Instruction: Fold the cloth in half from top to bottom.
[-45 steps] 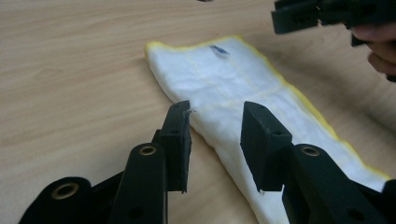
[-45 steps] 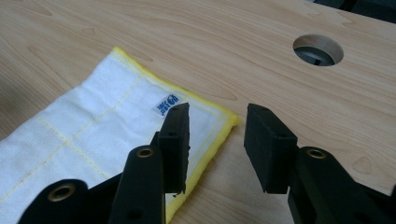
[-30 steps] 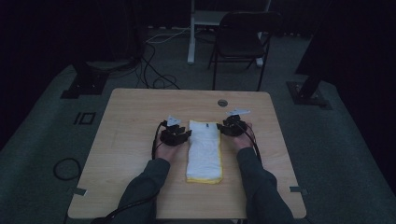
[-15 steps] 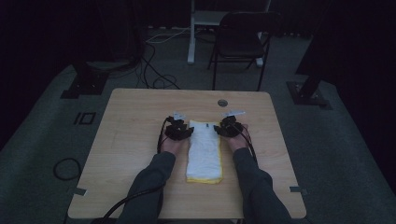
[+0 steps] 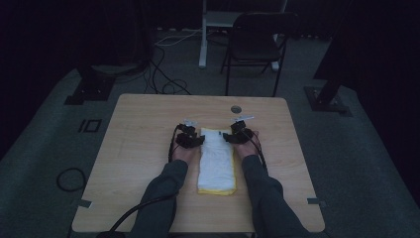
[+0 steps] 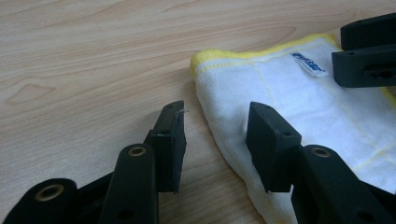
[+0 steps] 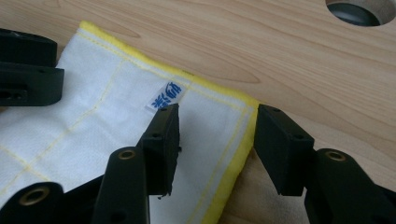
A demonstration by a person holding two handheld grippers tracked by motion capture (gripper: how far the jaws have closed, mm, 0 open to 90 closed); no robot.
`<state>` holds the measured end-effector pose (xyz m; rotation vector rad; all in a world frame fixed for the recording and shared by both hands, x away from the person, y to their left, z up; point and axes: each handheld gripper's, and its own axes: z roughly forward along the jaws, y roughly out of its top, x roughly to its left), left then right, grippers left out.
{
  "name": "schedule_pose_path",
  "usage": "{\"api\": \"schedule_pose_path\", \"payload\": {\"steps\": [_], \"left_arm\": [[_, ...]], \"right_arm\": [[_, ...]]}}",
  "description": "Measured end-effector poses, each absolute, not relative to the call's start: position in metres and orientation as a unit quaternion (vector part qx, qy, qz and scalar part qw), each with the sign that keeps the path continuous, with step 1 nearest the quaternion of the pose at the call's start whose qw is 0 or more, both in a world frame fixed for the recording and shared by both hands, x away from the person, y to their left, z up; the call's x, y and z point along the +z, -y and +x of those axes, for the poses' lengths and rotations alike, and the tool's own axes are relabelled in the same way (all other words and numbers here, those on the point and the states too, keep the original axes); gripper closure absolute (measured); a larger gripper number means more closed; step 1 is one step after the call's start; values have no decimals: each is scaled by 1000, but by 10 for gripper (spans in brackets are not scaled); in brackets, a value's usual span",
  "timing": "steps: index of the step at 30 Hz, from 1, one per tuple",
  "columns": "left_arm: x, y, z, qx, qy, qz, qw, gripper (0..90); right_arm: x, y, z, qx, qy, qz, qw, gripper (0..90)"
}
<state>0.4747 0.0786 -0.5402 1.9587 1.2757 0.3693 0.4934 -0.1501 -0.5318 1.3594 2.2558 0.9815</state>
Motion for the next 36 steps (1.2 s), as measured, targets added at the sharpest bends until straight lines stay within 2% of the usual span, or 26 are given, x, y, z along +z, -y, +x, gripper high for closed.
{"api": "schedule_pose_path", "payload": {"steps": [24, 29, 34, 36], "left_arm": [[-537, -77, 482, 133, -506, 768, 368, 579], [-536, -70, 481, 125, -501, 775, 364, 690], [-535, -68, 482, 114, -497, 782, 358, 811], [-536, -68, 482, 112, -497, 781, 361, 849]], "right_arm": [[-536, 149, 497, 331, -789, 490, 166, 474], [-535, 147, 496, 333, -794, 482, 161, 595], [-534, 147, 496, 340, -795, 484, 138, 774], [-534, 148, 498, 344, -792, 488, 124, 817]]}}
